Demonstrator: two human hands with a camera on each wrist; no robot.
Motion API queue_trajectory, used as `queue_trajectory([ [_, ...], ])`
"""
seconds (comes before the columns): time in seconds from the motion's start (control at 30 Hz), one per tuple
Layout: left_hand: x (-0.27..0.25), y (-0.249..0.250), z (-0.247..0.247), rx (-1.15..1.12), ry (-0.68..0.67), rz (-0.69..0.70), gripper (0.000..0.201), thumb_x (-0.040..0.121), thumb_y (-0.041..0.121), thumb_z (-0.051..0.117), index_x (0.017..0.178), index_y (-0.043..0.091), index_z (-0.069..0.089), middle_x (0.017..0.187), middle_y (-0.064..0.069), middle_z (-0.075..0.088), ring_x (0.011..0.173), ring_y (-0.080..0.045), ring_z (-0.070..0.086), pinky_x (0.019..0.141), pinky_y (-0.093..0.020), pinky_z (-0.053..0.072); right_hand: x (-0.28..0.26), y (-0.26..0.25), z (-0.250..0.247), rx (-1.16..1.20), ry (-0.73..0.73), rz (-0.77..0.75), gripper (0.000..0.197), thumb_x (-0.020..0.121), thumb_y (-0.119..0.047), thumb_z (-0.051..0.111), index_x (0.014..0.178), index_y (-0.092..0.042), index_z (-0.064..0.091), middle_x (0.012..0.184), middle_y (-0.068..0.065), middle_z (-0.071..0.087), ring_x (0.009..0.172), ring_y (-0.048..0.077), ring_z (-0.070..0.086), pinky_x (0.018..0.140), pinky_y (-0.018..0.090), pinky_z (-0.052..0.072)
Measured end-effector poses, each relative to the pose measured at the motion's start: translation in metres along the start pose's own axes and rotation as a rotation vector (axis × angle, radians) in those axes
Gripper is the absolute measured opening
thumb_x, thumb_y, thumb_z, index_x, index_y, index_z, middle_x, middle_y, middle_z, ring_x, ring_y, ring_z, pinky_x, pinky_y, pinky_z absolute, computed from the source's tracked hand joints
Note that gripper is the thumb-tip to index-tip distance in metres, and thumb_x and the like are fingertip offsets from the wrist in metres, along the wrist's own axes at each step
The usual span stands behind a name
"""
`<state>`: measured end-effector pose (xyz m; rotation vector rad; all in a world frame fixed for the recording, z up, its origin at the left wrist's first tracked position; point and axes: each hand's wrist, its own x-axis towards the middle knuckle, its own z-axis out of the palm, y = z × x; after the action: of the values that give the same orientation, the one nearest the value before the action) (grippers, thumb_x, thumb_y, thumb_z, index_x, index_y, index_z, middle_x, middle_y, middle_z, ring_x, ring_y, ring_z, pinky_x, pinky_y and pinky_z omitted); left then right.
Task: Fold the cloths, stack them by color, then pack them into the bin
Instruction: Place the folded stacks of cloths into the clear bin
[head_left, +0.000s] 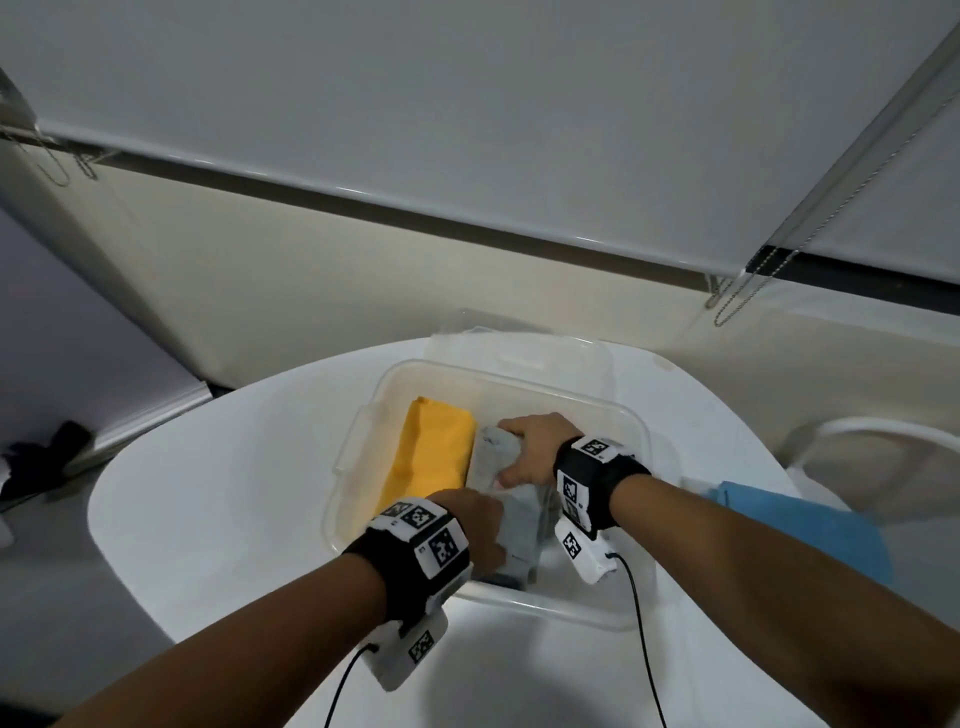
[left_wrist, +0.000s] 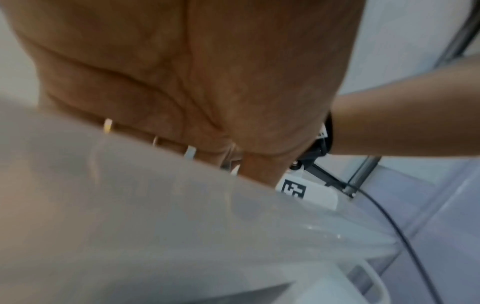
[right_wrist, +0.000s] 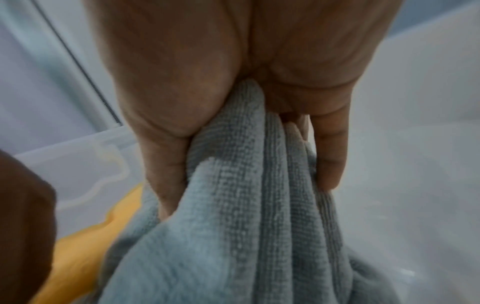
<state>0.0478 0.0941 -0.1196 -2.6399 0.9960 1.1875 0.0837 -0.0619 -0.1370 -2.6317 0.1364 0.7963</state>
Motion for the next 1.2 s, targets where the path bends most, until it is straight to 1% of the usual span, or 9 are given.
queue_trajectory([
  [0.07,0.004,0.004,0.006,0.018,-0.051,0.087,0.035,0.100,0.032,0.042,0.112,0.007,0.063,0.090,-0.003,0.059,0.098,-0.023,0.054,0.072,-0.022,0.038,-0.004,0.000,0.000,-0.062,0.048,-0.018,0.081,0.069,-0.052,0.081,0.136,-0.020,0.051,0.131,0.003,0.060,0.119,0.026,0.055,0.097,0.033,0.047],
  [0.17,0.005,0.008,0.010,0.011,-0.042,0.093,0.045,0.102,0.040,0.035,0.125,0.012,0.061,0.129,-0.007,0.059,0.119,-0.026,0.052,0.096,-0.029,0.039,-0.012,0.002,0.002,-0.156,0.176,-0.028,0.061,0.081,-0.046,0.068,0.129,-0.014,0.047,0.118,0.012,0.061,0.106,0.033,0.058,0.085,0.038,0.050],
  [0.3,0.006,0.012,0.017,0.016,-0.150,0.069,0.050,0.105,0.038,0.026,0.140,0.010,0.047,0.145,-0.010,0.045,0.134,-0.030,0.039,0.112,-0.038,0.027,-0.009,0.006,0.009,-0.134,0.056,-0.026,0.042,0.094,-0.023,0.050,0.134,-0.013,0.042,0.124,0.015,0.056,0.112,0.035,0.056,0.090,0.039,0.048],
  [0.47,-0.003,0.010,0.017,0.069,-0.168,0.101,0.039,0.102,0.031,0.035,0.129,0.010,0.054,0.140,-0.011,0.044,0.127,-0.028,0.042,0.103,-0.039,0.034,0.008,0.012,0.009,-0.070,-0.115,0.112,0.042,0.096,-0.023,0.047,0.136,-0.013,0.040,0.126,0.017,0.055,0.110,0.035,0.057,0.085,0.035,0.047],
  [0.57,-0.003,0.004,0.024,0.038,-0.138,0.119,0.040,0.102,0.035,0.033,0.137,0.021,0.047,0.146,-0.004,0.035,0.130,-0.033,0.036,0.106,-0.045,0.035,0.015,0.010,0.013,-0.058,-0.210,0.163,0.049,0.097,-0.026,0.050,0.141,-0.010,0.035,0.137,0.018,0.049,0.121,0.034,0.052,0.094,0.035,0.042],
  [0.73,-0.004,0.007,0.024,0.012,-0.132,0.134,0.040,0.102,0.033,0.034,0.131,0.015,0.053,0.140,-0.008,0.043,0.128,-0.033,0.036,0.104,-0.048,0.035,0.015,0.003,0.017,-0.105,-0.212,0.159,0.046,0.096,-0.031,0.051,0.138,-0.014,0.041,0.138,0.017,0.050,0.121,0.034,0.053,0.099,0.036,0.043],
  [0.93,-0.002,0.014,0.028,-0.020,-0.062,0.076,0.044,0.098,0.045,0.035,0.125,0.018,0.056,0.135,-0.008,0.044,0.121,-0.029,0.044,0.101,-0.041,0.038,-0.004,-0.004,0.000,-0.108,0.053,0.156,0.034,0.089,-0.024,0.058,0.119,-0.009,0.055,0.117,0.014,0.057,0.102,0.032,0.061,0.073,0.030,0.047],
  [1.07,-0.002,0.013,0.025,-0.044,-0.010,-0.008,0.047,0.098,0.043,0.037,0.136,0.016,0.045,0.146,-0.016,0.033,0.120,-0.035,0.050,0.097,-0.037,0.040,-0.022,0.000,-0.004,-0.013,0.051,0.264,0.032,0.089,-0.040,0.056,0.085,-0.008,0.056,0.094,0.010,0.059,0.082,0.027,0.060,0.060,0.026,0.044],
  [1.2,-0.001,0.006,0.022,-0.112,0.024,-0.043,0.048,0.097,0.040,0.040,0.138,0.015,0.039,0.149,-0.021,0.026,0.115,-0.038,0.054,0.093,-0.036,0.042,-0.026,0.007,0.002,0.071,-0.080,0.360,0.055,0.093,-0.049,0.047,0.126,-0.005,0.056,0.124,0.016,0.059,0.109,0.032,0.059,0.081,0.030,0.047],
])
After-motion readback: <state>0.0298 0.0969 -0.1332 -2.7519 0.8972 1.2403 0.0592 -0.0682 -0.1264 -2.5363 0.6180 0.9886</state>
